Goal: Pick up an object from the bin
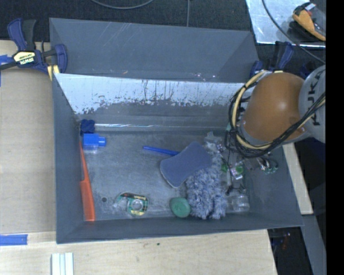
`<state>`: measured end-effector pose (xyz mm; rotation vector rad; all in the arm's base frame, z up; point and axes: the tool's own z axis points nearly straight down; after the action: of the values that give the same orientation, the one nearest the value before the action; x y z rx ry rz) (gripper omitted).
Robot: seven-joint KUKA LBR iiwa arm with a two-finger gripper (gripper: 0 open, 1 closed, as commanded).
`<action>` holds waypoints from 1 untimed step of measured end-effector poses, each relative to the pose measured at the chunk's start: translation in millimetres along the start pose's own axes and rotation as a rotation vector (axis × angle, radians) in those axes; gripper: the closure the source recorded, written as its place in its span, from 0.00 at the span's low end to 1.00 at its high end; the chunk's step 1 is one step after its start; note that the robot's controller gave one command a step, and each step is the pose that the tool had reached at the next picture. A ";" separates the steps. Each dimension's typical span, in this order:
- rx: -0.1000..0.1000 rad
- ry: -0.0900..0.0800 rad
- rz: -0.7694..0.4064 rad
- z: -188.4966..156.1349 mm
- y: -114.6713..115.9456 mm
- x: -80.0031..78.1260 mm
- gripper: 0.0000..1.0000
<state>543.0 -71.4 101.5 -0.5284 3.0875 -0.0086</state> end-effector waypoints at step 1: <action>0.006 -0.009 -0.187 30.5 5.5 25.9 0.00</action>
Offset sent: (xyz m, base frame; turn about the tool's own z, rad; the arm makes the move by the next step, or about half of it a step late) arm -0.0521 -0.0046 -0.0315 -0.2041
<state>517.0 -75.0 70.7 -0.8114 3.0156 -0.0172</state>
